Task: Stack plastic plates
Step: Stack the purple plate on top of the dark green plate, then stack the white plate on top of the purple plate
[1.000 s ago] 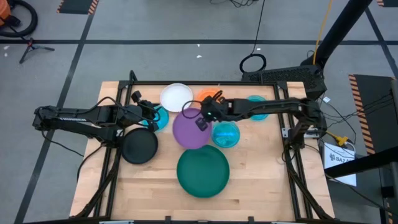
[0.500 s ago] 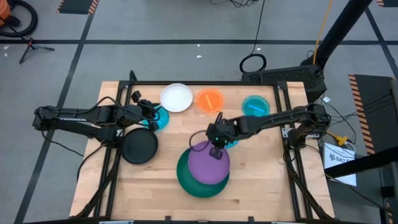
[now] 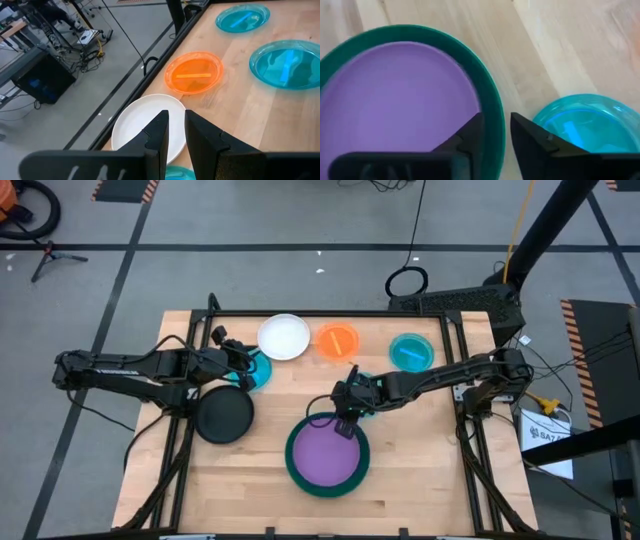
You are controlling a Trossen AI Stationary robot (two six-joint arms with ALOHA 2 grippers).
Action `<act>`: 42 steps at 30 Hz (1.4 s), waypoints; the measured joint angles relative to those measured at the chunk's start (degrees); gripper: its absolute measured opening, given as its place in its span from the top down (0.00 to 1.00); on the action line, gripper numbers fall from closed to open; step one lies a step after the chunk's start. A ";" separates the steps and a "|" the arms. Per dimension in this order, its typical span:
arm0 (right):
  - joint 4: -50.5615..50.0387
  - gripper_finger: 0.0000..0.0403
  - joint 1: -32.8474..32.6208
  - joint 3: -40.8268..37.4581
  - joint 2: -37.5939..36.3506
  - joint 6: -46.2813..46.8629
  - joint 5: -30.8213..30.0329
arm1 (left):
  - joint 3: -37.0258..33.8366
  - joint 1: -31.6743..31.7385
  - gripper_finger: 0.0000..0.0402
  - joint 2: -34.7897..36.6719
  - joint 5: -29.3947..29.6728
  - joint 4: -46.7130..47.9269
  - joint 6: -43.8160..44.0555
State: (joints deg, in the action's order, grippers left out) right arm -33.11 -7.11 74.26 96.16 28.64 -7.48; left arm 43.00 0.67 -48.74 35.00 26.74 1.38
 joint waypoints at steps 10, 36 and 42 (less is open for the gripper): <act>-6.10 0.66 -1.73 -0.02 -0.02 -9.58 -3.79 | 0.00 0.00 0.83 -0.07 -0.11 -2.45 0.87; 41.78 0.77 14.10 -38.92 -30.77 -35.63 -2.72 | 3.63 13.07 0.83 -20.06 -14.13 -13.12 5.10; 46.19 0.77 15.71 -41.38 -34.16 -38.95 -2.74 | 9.80 24.92 0.83 -28.05 -23.36 -6.47 4.51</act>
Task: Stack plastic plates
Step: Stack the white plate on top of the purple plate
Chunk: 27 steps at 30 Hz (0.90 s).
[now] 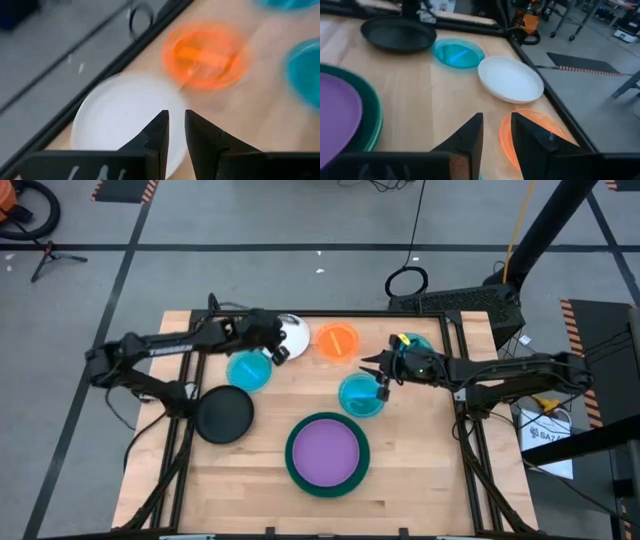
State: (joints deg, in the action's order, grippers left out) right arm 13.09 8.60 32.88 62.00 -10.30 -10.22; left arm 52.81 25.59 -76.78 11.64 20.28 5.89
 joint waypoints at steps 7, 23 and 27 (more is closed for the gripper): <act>-0.23 0.77 0.38 0.00 -0.50 0.35 -0.11 | 9.69 13.37 0.83 -11.68 -2.94 13.62 -4.47; -0.07 0.77 0.37 0.02 -0.50 -1.21 -0.13 | 21.70 31.42 0.83 -31.92 -16.77 26.20 -9.06; -0.07 0.77 0.37 0.04 -0.50 -1.29 -0.13 | 22.01 31.43 0.83 -31.92 -16.79 26.17 -9.91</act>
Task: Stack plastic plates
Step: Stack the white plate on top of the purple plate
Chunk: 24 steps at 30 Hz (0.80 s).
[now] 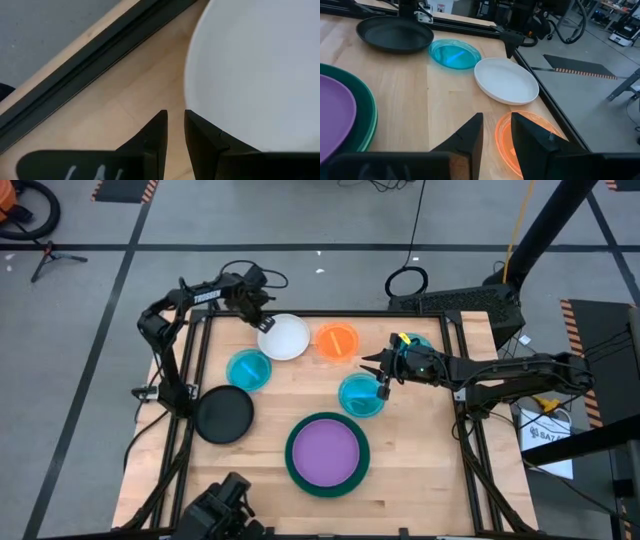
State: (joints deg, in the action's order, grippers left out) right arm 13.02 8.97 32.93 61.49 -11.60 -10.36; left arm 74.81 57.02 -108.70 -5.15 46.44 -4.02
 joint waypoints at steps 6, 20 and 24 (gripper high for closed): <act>0.00 0.77 0.00 0.00 0.00 0.13 -0.01 | 0.06 -0.32 0.77 0.02 0.00 -1.85 -0.67; 0.02 0.77 0.00 0.00 0.00 0.17 -0.01 | 0.06 -1.77 0.48 0.02 0.24 -5.45 0.90; 0.01 0.77 0.00 0.02 0.00 0.22 -0.01 | 0.06 -2.55 0.47 -1.05 0.22 -7.28 1.11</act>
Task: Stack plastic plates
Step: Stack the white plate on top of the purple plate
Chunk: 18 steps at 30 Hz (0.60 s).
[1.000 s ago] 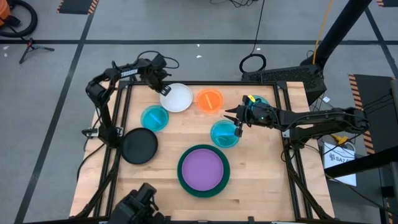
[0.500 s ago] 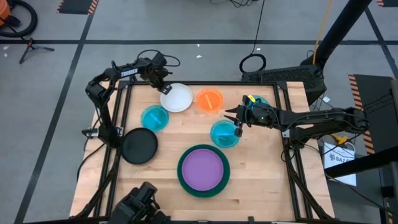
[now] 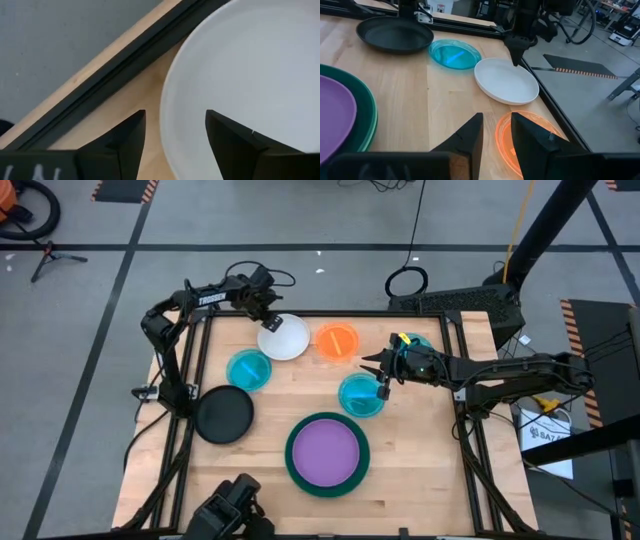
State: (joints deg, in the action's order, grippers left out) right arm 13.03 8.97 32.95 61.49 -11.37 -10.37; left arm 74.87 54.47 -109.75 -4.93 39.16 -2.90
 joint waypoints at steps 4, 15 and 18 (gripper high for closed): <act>-0.02 0.77 -0.02 0.00 0.00 0.15 -0.02 | -0.02 -0.46 0.47 -1.80 0.25 -0.05 0.35; -0.02 0.77 -0.02 0.00 0.01 0.17 -0.02 | 0.07 -2.34 0.47 -4.20 0.82 -0.57 0.01; -0.02 0.77 -0.02 0.00 0.00 0.17 -0.02 | 0.07 -2.48 0.48 -4.20 1.99 -0.46 -0.04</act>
State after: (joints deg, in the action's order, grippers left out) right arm 13.02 8.95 32.95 61.50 -11.20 -10.39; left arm 74.94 51.99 -113.95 -2.94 38.70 -2.94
